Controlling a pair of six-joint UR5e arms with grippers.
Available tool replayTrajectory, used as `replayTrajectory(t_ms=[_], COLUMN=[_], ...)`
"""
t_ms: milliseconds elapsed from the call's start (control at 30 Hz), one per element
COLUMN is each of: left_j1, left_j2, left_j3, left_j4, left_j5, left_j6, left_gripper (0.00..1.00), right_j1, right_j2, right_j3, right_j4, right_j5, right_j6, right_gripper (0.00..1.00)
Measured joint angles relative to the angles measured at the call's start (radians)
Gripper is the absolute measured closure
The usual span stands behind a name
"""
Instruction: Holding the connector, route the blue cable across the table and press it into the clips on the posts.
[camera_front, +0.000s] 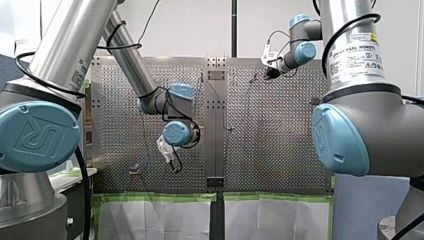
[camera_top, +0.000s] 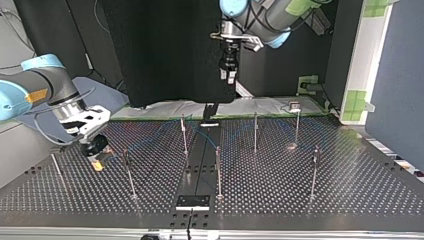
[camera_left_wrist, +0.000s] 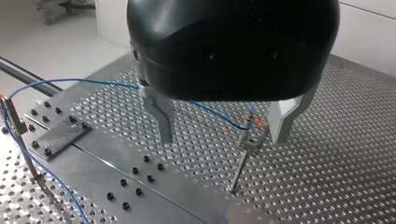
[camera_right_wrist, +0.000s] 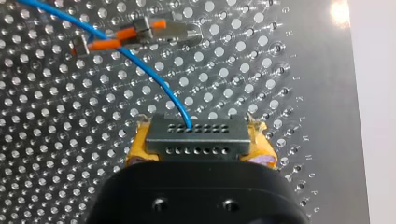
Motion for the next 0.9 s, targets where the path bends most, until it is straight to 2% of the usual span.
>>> replayTrajectory(t_ms=[400,700,900], left_j1=[0.012,0.022,0.023], left_j2=[0.0,0.0,0.0], left_j3=[-0.098,-0.172,-0.19], left_j4=[0.002,0.002,0.003], left_j5=[0.011,0.016,0.017], left_j6=[0.021,0.036,0.038], left_gripper=[0.0,0.0,0.0], right_j1=[-0.014,-0.01,-0.007], right_j2=[-0.001,-0.001,-0.001], right_j3=[0.0,0.0,0.001], right_j4=[0.002,0.004,0.005], right_j5=[0.071,0.076,0.076], right_j6=[-0.006,-0.008,-0.008], right_gripper=[1.0,1.0,1.0])
